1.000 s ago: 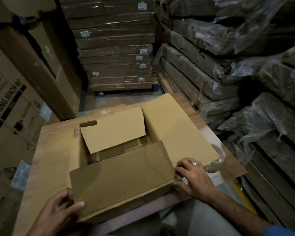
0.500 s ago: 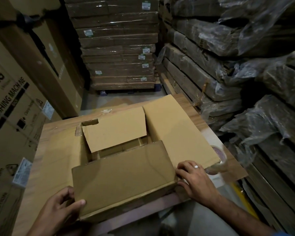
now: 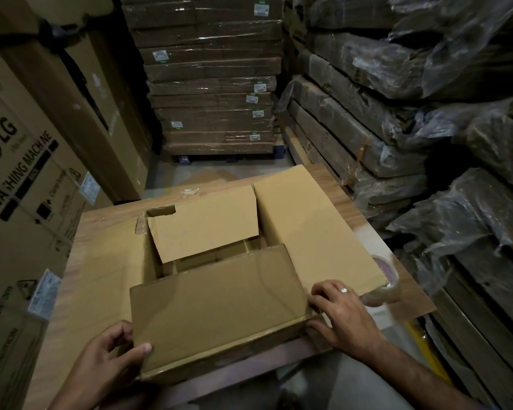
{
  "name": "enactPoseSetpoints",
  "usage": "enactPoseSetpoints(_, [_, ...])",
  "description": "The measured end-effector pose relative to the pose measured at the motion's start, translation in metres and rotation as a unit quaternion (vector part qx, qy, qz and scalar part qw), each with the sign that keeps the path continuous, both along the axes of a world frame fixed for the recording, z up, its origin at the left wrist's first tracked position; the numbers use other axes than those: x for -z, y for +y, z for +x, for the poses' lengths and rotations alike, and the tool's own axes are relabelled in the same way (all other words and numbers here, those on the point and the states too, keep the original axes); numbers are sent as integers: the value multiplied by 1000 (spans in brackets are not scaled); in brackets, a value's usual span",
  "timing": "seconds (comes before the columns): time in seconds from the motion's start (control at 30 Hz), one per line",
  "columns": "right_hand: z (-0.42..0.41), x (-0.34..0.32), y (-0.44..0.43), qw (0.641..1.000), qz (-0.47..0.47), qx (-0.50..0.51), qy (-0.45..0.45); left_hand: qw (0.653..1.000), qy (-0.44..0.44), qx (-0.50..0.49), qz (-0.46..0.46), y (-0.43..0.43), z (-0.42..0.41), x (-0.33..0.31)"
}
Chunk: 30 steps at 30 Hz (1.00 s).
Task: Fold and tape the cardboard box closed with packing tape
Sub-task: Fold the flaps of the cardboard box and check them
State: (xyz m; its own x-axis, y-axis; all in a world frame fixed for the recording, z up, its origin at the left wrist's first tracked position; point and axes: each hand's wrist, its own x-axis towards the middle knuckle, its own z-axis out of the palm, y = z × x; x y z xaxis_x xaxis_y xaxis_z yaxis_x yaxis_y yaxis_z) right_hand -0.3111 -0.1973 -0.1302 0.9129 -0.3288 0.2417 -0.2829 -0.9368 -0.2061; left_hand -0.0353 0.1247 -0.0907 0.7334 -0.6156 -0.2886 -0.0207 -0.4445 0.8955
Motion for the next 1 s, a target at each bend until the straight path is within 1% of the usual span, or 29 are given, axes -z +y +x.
enactPoseSetpoints(0.13, [-1,-1,-2,1000,5,-4,-1,1000,0,7,10,0,1,3])
enactPoseSetpoints(0.2, [-1,-4,2,1000,4,12,-10,1000,2,-2,5,1,0,3])
enactPoseSetpoints(0.3, [3,-11,24,992,14,95,-79,1000,-9,-3,-9,2,-2,4])
enactPoseSetpoints(0.33, [6,-14,34,989,15,100,-108,1000,-7,-11,-13,1,-4,4])
enactPoseSetpoints(0.37, [13,-16,47,987,16,84,-134,1000,-6,-17,-14,2,-5,5])
enactPoseSetpoints(0.43, [29,-16,73,986,20,19,-166,1000,-2,-18,-22,-1,-6,6])
enactPoseSetpoints(0.57, [83,-6,133,986,14,-106,-130,999,11,-36,-8,3,-2,8])
enactPoseSetpoints(0.67, [120,-3,175,982,0,-158,-101,999,-18,-34,7,2,1,15])
enactPoseSetpoints(0.73, [140,-2,195,982,-22,-167,-84,998,-44,-34,12,3,3,19])
enactPoseSetpoints(0.87, [167,2,211,987,-17,-150,-59,994,-96,-40,25,2,5,24])
enactPoseSetpoints(1.0, [176,9,213,989,-3,-138,-60,993,-110,-41,32,0,4,23])
